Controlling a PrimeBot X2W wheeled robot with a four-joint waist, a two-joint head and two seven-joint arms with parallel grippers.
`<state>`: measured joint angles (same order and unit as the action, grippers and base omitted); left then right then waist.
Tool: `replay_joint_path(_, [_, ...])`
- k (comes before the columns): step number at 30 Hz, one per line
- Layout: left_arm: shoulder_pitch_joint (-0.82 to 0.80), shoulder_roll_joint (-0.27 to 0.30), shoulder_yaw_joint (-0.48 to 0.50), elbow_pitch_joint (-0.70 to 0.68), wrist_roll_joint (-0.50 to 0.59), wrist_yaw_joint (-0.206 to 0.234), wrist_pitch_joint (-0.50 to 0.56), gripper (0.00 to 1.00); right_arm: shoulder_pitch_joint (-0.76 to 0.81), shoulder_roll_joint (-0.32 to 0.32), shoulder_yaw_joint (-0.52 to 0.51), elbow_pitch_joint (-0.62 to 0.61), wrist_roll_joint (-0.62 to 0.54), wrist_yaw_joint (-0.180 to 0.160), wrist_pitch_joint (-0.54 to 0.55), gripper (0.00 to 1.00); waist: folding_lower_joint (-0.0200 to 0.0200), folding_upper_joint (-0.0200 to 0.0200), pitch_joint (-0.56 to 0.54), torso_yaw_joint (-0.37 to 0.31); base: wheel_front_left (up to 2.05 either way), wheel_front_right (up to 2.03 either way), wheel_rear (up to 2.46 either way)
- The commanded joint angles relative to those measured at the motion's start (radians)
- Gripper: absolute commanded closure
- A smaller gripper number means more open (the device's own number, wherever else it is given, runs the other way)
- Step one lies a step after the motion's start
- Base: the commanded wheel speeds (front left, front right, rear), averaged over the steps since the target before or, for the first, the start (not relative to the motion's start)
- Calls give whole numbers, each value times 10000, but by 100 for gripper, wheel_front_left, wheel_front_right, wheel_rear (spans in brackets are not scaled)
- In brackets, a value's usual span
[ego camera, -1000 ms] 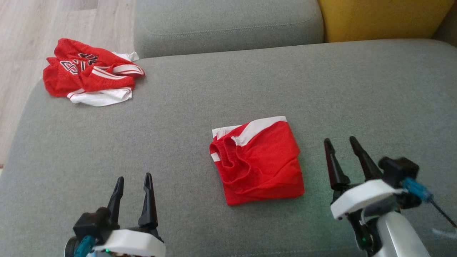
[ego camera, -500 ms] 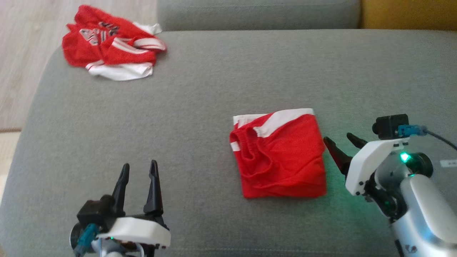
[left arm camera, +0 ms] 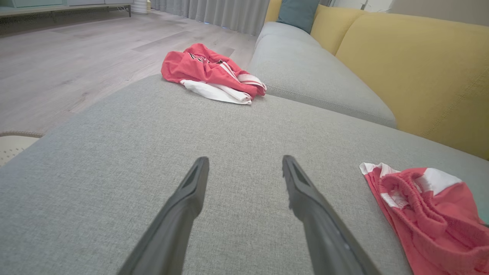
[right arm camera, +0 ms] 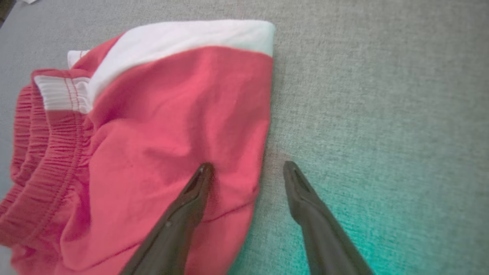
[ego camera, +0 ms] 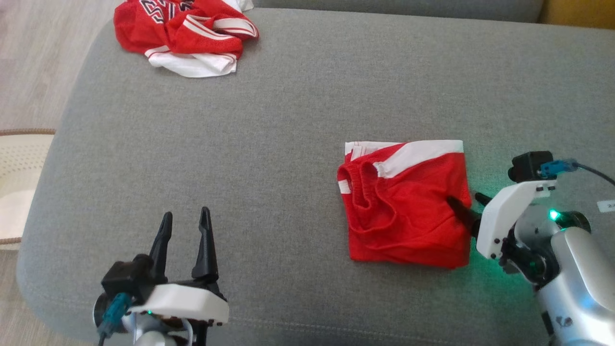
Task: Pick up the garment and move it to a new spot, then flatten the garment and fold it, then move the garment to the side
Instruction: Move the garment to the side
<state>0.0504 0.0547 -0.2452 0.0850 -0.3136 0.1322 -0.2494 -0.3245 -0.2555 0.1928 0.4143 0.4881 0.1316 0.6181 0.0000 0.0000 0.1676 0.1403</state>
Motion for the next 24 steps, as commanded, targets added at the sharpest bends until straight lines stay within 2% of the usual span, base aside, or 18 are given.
replay_joint_path(1, [-512,-45,352,-354,-20,24,-124,0,-465,-17,158,-209,178,-9,76,54,0,0,82,-30,0,0,0])
replay_joint_path(5, [-598,-45,332,-371,37,10,-124,0,-644,138,225,-9,401,-9,76,79,0,0,250,-139,0,0,0])
replay_joint_path(6, [-625,-45,327,-382,55,9,-124,0,-691,164,259,24,437,-9,39,94,0,0,293,-178,0,0,0])
replay_joint_path(7, [-653,-45,321,-394,81,2,-124,0,-743,182,279,46,470,-9,-41,100,0,0,337,-221,0,0,0])
replay_joint_path(14, [-878,-45,356,-519,339,-83,-124,0,-1352,-74,520,58,342,-9,-789,100,0,0,597,-885,0,0,0])
replay_joint_path(23, [-1174,-37,306,-814,703,-245,-124,0,-2475,-622,593,113,-51,-9,-1408,100,0,0,1169,-3049,0,0,0])
replay_joint_path(24, [-1174,-37,306,-814,703,-245,-124,0,-2475,-622,593,113,-51,-9,-1408,100,0,0,1169,-3049,0,0,0])
